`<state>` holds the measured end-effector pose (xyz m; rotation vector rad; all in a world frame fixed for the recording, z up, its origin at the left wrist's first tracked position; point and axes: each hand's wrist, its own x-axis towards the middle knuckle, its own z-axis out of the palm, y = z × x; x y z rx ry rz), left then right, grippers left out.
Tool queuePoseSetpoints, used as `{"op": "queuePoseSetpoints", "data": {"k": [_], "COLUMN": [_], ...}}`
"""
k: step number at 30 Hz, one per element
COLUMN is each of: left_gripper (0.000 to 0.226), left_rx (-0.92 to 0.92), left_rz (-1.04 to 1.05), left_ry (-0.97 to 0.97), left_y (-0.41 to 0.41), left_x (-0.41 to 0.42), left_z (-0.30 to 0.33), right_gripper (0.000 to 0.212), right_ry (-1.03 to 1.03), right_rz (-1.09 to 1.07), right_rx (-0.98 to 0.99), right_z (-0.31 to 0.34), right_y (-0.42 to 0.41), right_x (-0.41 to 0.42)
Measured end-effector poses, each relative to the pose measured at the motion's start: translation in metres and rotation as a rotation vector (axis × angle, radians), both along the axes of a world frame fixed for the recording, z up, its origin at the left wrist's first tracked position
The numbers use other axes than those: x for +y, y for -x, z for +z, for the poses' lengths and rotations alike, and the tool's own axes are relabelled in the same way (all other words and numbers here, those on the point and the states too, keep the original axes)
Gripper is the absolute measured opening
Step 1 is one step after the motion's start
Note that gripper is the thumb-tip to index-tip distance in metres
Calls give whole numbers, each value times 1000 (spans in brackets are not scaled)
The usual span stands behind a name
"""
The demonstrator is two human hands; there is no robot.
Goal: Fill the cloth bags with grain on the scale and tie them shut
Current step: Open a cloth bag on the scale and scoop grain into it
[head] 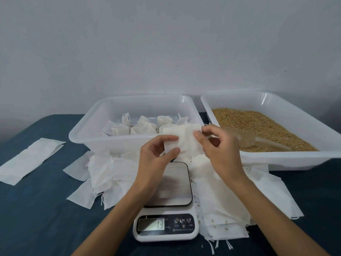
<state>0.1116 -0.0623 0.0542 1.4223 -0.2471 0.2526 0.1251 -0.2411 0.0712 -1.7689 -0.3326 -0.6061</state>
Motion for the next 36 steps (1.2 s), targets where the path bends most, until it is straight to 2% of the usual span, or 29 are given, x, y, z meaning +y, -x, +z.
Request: {"op": "queuePoseSetpoints", "data": {"k": [3,7,12,20,23,25,29,33,36], "left_gripper": [22,19,18,12,11,20,22,16,14], "left_rx": [16,65,83,111,99,97,122,123,100], "left_rz": [0,21,-19,-10,43,64,64,70,103], "left_ry": [21,91,109,178,131,103,117,140,95], "left_y": [-3,-8,-9,-8,-8,-9,-10,-12,-13], "left_x": [2,7,8,7,8,8,9,10,11], "left_z": [-1,-2,-3,-1,-2,-2,-3,-4,-6], "right_gripper": [18,34,24,51,57,55,33,32,34], "right_ry": [44,-16,-4,14,19,47,106,95,134], "right_rz": [138,119,211,176,205,243,259,217,275], "right_rx": [86,79,82,97,94,84,52,45,105], "right_z": [0,3,9,3,6,8,11,11,12], "right_y": [1,2,5,1,3,4,6,4,2], "right_x": [1,2,1,-8,-8,-7,-6,-9,-12]}}
